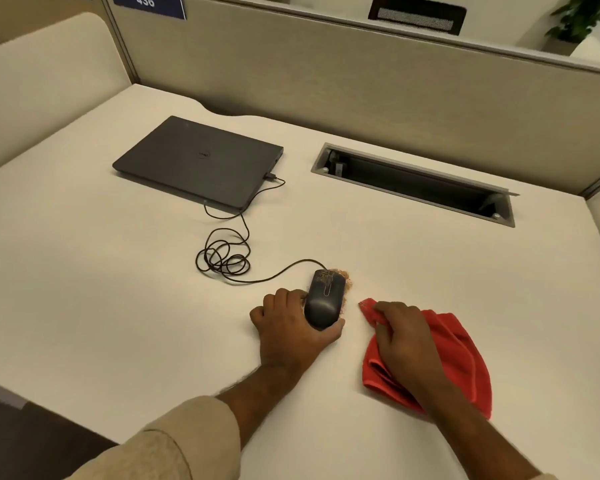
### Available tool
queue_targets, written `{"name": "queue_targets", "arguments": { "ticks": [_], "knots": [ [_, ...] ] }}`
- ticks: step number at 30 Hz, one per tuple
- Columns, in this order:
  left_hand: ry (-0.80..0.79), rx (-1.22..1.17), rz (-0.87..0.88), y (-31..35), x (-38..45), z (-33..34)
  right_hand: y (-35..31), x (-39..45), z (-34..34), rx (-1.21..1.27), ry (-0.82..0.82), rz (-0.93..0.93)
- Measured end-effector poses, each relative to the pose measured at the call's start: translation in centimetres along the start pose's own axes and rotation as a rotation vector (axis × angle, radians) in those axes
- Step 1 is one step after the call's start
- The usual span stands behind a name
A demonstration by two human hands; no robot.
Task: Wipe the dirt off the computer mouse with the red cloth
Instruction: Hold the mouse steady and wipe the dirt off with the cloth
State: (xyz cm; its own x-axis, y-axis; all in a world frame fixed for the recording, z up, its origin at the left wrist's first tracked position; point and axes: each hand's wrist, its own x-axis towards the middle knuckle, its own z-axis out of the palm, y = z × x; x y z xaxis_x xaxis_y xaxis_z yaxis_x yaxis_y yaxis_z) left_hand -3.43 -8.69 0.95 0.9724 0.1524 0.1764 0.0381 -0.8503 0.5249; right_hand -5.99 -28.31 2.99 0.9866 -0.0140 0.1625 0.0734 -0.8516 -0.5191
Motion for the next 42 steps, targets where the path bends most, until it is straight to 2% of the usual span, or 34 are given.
{"name": "queue_targets", "arguments": {
  "ticks": [2,5,13,17,20,24,27,30,32,36,40,42],
  "knots": [
    [0.008,0.012,-0.004,-0.1,-0.1,-0.1,-0.3,-0.2,0.1,-0.150,-0.044,-0.036],
    [0.033,0.029,-0.008,-0.2,-0.3,-0.2,-0.2,-0.7,0.0,-0.231,-0.097,-0.001],
    [0.036,-0.034,-0.026,-0.2,-0.1,0.0,-0.2,0.8,-2.0,-0.076,-0.074,-0.055],
    [0.038,-0.079,-0.041,-0.2,0.1,0.1,-2.4,3.1,-3.0,0.009,-0.094,-0.251],
    [0.045,-0.090,-0.027,-0.2,0.1,0.1,-4.2,4.2,-2.9,-0.031,-0.135,-0.434],
    [0.012,-0.083,-0.027,-0.4,0.1,0.3,-5.5,4.7,-2.0,-0.064,-0.239,-0.540],
    [0.015,-0.096,-0.035,-0.5,0.1,0.4,-5.4,5.0,-1.4,-0.095,-0.310,-0.481],
    [0.038,-0.101,-0.045,-0.3,0.1,0.4,-4.7,6.2,-1.7,-0.090,-0.175,-0.345],
    [0.033,-0.100,-0.044,-0.4,0.2,0.4,-5.0,6.4,-1.9,-0.044,-0.154,-0.338],
    [0.015,-0.097,-0.025,-0.6,0.2,0.5,-6.0,5.6,-1.7,-0.041,-0.377,-0.429],
    [0.025,-0.094,-0.043,-0.4,0.2,0.3,-5.3,6.5,-1.8,0.008,-0.210,-0.284],
    [0.017,-0.100,-0.037,-0.5,0.2,0.3,-5.7,6.4,-1.9,0.049,-0.236,-0.317]
  ]
}}
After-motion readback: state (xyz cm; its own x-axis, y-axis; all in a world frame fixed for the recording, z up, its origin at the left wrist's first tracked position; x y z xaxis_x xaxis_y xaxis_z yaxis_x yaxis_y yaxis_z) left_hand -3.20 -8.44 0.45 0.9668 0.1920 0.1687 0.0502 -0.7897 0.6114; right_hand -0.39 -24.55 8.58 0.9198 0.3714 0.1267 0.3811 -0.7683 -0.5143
